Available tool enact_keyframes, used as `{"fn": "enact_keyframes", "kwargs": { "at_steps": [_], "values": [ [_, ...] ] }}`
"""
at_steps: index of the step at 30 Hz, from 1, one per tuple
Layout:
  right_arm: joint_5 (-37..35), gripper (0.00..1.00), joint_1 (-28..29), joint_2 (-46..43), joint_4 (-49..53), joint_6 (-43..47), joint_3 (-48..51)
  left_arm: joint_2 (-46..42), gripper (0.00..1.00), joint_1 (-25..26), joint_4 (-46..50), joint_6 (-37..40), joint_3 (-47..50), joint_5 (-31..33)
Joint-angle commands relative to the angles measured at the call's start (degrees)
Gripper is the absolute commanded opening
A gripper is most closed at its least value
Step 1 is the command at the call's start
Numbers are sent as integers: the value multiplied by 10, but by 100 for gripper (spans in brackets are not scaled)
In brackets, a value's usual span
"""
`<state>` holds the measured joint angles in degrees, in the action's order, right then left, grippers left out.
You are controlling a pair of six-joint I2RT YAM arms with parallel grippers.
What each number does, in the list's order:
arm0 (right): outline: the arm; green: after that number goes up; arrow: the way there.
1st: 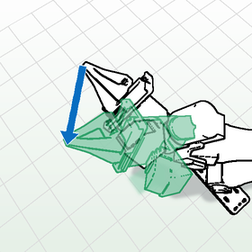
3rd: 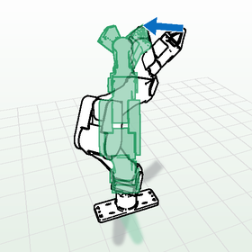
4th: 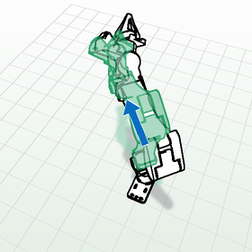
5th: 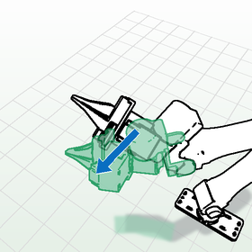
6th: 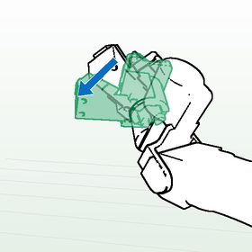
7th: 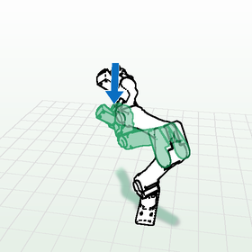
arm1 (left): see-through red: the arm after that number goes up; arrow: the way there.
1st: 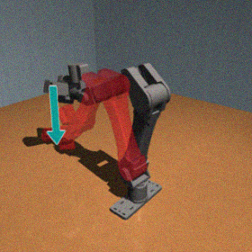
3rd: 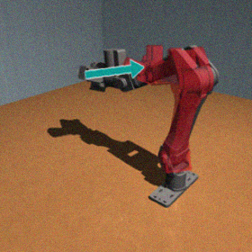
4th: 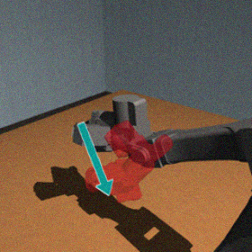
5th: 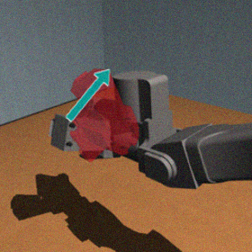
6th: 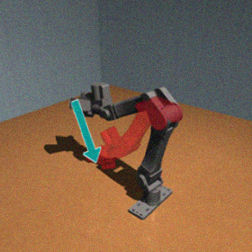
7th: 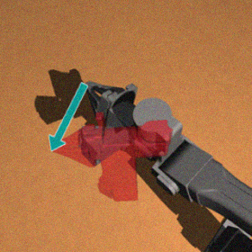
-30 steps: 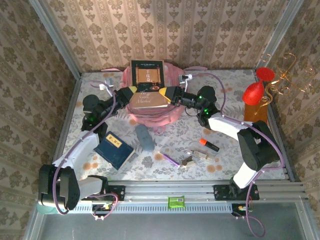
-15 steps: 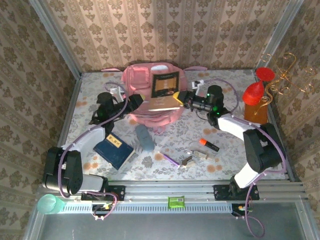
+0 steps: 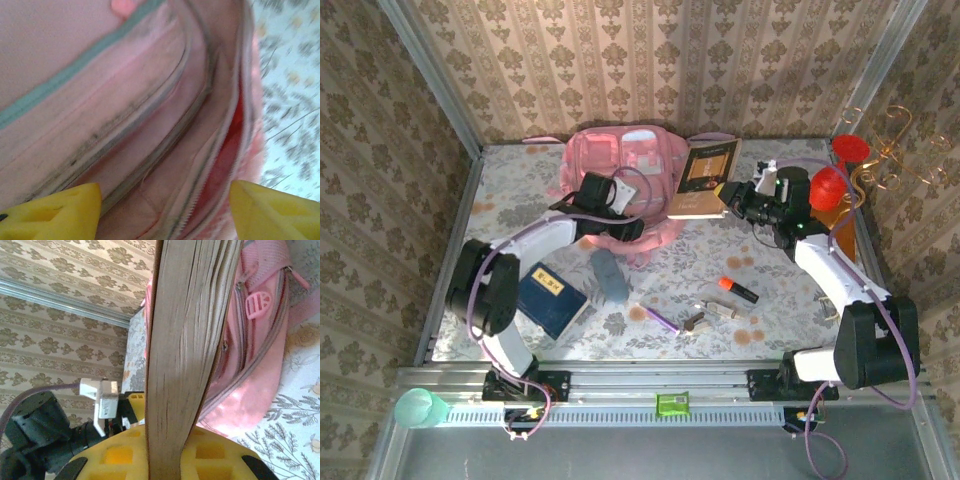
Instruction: Pack the student bag
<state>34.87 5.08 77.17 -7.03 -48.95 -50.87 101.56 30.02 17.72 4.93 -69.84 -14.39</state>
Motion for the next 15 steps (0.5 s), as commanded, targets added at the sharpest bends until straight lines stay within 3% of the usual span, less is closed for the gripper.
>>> {"fn": "enact_keyframes", "kwargs": {
  "at_steps": [1, 11, 15],
  "values": [
    [13, 0, -3, 2, -23, 16, 10, 29, 67, -10, 89, 77, -46, -1],
    [20, 0, -4, 5, -38, 9, 28, 86, 44, -16, 113, 66, -97, 2],
    [23, 0, -4, 4, -38, 8, 34, 92, 20, -18, 113, 61, -109, 1]
  ]
}}
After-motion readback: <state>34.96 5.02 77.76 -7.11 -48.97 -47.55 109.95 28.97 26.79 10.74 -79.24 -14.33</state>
